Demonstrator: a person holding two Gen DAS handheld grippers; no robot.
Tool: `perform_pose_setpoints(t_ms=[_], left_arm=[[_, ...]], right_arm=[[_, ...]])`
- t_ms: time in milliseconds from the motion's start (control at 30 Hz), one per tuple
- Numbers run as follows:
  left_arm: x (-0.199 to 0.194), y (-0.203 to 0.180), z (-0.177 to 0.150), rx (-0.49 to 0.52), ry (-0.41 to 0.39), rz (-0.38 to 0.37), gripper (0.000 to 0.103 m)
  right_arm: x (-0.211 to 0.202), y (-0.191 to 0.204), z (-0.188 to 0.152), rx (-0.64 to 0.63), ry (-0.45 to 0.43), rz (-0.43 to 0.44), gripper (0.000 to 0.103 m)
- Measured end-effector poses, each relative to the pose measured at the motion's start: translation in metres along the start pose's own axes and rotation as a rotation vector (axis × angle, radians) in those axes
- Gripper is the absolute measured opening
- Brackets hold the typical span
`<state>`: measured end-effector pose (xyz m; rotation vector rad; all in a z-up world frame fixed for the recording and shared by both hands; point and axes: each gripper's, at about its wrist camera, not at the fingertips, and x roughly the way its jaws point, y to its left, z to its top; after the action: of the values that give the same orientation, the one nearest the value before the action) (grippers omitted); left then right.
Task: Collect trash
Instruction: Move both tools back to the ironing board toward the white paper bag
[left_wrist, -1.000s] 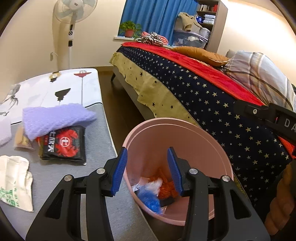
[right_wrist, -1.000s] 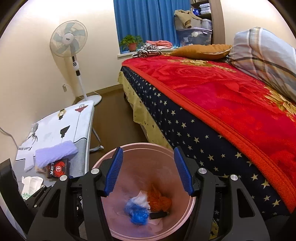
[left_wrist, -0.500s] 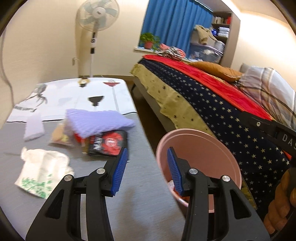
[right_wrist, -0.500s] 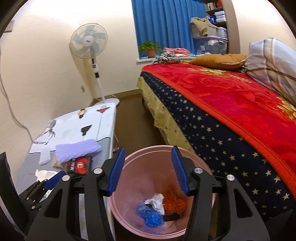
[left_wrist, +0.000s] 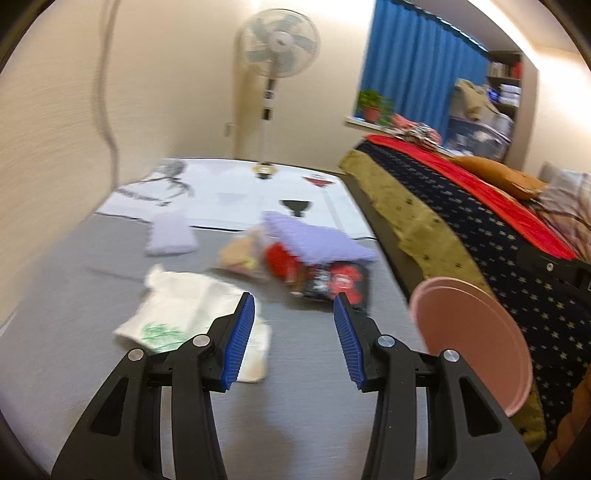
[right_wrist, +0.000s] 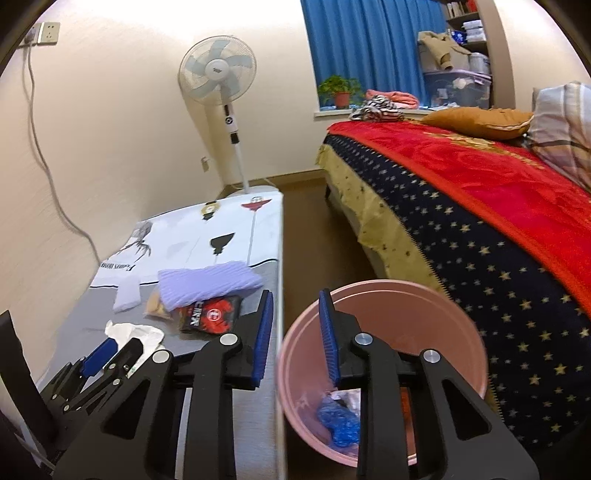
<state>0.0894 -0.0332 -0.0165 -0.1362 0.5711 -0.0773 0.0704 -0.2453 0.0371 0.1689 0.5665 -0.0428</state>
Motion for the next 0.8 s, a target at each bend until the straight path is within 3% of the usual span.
perform_pose_setpoints(t_ms=[167, 333, 400, 800], left_arm=[[-0.003, 0.021, -0.006, -0.049, -0.017, 0.133, 0.044], [-0.002, 0.040, -0.010, -0.108, 0.000, 0.219, 0.046], [0.000, 0.050, -0.010, -0.141, 0.013, 0.240, 0.053], [0.023, 0.072, -0.017, -0.249, 0.127, 0.220, 0.056]], right_arm=[[0.015, 0.012, -0.004, -0.012, 0.015, 0.040, 0.025], [0.034, 0.022, -0.007, -0.016, 0.038, 0.065, 0.025], [0.043, 0.025, -0.009, -0.018, 0.048, 0.077, 0.025], [0.088, 0.046, -0.019, 0.002, 0.132, 0.122, 0.028]])
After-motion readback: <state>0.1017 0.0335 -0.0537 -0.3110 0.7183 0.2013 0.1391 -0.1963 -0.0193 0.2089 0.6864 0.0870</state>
